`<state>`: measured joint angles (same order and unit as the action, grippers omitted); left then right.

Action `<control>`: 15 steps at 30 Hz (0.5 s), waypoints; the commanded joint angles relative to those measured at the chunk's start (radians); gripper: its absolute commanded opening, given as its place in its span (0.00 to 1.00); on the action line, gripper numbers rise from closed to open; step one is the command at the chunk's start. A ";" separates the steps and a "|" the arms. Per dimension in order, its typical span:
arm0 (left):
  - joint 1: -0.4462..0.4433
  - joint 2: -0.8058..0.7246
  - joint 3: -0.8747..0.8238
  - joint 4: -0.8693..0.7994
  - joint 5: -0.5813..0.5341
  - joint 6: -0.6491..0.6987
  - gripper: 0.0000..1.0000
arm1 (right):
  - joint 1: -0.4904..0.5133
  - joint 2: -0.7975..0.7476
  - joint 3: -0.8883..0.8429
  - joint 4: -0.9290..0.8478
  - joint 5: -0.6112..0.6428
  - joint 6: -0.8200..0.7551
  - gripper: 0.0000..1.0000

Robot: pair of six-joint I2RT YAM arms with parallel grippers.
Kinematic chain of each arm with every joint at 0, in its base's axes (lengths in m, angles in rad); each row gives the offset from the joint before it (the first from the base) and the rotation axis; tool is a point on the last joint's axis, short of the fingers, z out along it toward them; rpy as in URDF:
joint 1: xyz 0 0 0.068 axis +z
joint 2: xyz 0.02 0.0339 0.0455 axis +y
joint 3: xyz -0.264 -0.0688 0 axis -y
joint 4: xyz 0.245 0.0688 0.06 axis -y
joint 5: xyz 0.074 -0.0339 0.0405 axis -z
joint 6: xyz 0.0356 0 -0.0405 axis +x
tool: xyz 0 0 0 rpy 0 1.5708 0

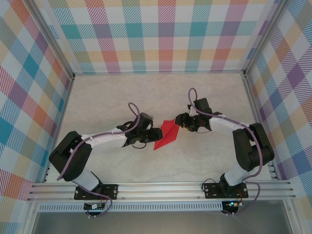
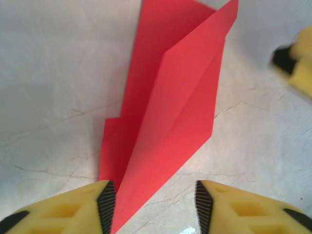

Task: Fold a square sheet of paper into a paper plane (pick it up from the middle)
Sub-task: Fourth fold the wing at the center of the table.

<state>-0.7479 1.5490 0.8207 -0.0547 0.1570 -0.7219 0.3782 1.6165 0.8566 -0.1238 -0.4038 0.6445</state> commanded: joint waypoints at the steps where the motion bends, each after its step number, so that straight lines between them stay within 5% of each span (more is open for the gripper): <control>1: 0.013 -0.038 -0.003 -0.049 -0.071 -0.020 0.57 | 0.052 0.012 -0.018 0.051 -0.041 0.087 0.54; 15: 0.068 -0.072 -0.087 0.013 -0.023 -0.067 0.72 | 0.123 0.134 0.036 0.123 -0.053 0.127 0.45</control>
<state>-0.6895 1.5024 0.7525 -0.0536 0.1143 -0.7704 0.4931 1.7348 0.8589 -0.0410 -0.4305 0.7624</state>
